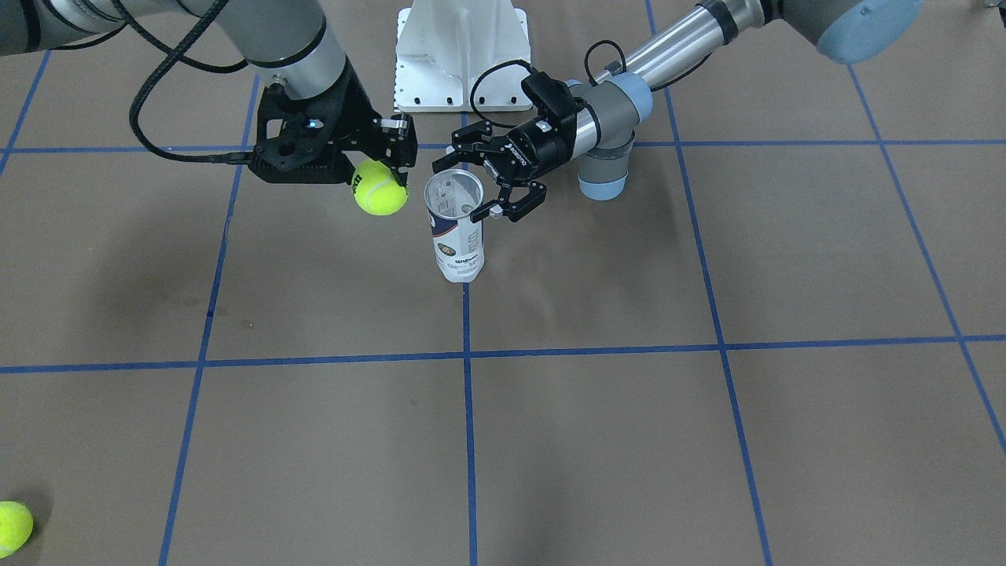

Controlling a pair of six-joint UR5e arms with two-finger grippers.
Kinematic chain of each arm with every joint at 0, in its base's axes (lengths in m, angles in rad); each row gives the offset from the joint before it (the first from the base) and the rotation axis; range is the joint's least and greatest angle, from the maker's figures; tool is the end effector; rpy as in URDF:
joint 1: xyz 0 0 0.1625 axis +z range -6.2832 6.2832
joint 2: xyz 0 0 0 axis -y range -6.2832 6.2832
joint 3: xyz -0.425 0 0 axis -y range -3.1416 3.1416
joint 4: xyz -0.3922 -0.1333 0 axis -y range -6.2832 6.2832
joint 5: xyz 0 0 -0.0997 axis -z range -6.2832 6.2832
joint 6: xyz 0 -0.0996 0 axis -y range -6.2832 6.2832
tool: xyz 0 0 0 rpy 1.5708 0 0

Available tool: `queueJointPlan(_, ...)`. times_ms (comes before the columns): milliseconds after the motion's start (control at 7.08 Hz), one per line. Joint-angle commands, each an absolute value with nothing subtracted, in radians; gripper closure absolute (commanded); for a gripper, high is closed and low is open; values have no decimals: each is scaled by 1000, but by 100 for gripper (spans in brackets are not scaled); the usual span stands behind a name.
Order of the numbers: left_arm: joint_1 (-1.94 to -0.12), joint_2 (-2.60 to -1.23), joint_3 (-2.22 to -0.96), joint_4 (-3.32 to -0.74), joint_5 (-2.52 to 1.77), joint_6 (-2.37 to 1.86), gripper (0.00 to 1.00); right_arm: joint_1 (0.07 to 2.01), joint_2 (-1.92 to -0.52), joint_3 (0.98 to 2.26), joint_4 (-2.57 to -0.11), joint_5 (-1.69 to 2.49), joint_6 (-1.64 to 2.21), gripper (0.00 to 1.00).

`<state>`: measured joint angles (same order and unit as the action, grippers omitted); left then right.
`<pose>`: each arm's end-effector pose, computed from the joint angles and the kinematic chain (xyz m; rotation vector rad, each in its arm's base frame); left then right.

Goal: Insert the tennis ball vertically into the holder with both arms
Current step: 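Carry the ball with the right gripper above the can's opening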

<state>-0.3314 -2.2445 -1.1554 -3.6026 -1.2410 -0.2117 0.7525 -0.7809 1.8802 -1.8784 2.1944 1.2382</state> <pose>0.5603 -0.3679 0.2574 1.7906 1.3619 0.1749 -0.3922 -0.4701 0.0981 -0.1101 -0.9584 0.1402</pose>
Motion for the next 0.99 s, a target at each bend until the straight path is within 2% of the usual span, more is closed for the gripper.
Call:
queueJointPlan(0, -331, -2244, -1157, -3603, -1239, -212, 1, 727, -715, 1847, -1876, 2175, 1289, 100)
queueJointPlan(424, -331, -2246, -1157, -3603, -1239, -212, 1, 689, -667, 1792, -1876, 2128, 1289, 100)
queueJointPlan(707, -331, -2244, -1157, -3603, -1239, -212, 1, 681, -678, 1796, -1876, 2126, 1289, 71)
queueJointPlan(848, -331, -2246, -1157, -3603, -1239, -212, 1, 680, -676, 1799, -1876, 2126, 1289, 71)
